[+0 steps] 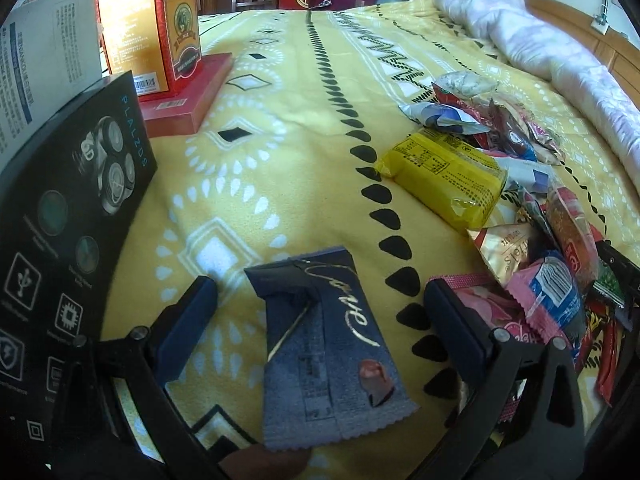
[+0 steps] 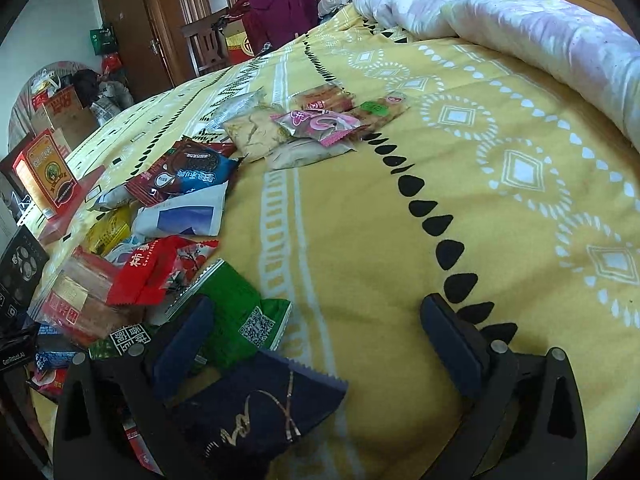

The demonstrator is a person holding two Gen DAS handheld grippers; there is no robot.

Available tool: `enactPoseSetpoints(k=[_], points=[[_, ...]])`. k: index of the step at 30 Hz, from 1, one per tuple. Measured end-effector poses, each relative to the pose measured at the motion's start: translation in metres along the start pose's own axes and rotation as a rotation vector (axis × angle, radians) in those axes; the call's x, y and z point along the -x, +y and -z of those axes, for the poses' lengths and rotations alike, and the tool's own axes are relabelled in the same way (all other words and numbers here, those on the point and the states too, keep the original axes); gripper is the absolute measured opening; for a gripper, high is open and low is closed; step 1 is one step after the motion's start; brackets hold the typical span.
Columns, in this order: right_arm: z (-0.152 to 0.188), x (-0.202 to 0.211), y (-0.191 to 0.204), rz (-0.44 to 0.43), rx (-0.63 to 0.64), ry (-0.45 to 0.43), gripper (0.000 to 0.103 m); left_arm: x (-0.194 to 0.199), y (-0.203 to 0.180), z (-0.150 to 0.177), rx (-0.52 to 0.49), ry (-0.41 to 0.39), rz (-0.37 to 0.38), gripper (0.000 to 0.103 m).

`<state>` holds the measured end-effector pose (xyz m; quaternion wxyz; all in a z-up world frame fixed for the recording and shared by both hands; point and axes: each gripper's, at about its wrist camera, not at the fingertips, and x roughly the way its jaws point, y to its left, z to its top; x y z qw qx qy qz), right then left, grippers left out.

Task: Organize snacks
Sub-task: 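Move both open tools back over the snack heap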

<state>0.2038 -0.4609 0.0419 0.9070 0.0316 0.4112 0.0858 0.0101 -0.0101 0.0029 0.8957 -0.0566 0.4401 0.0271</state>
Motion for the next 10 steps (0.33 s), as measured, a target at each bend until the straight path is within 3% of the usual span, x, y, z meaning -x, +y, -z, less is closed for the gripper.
enactPoseSetpoints(k=[10], points=[[0.0, -0.0024, 0.0002, -0.003, 0.0, 0.002, 0.103, -0.0041, -0.0024, -0.0029, -0.007, 0.005, -0.012, 0.103]])
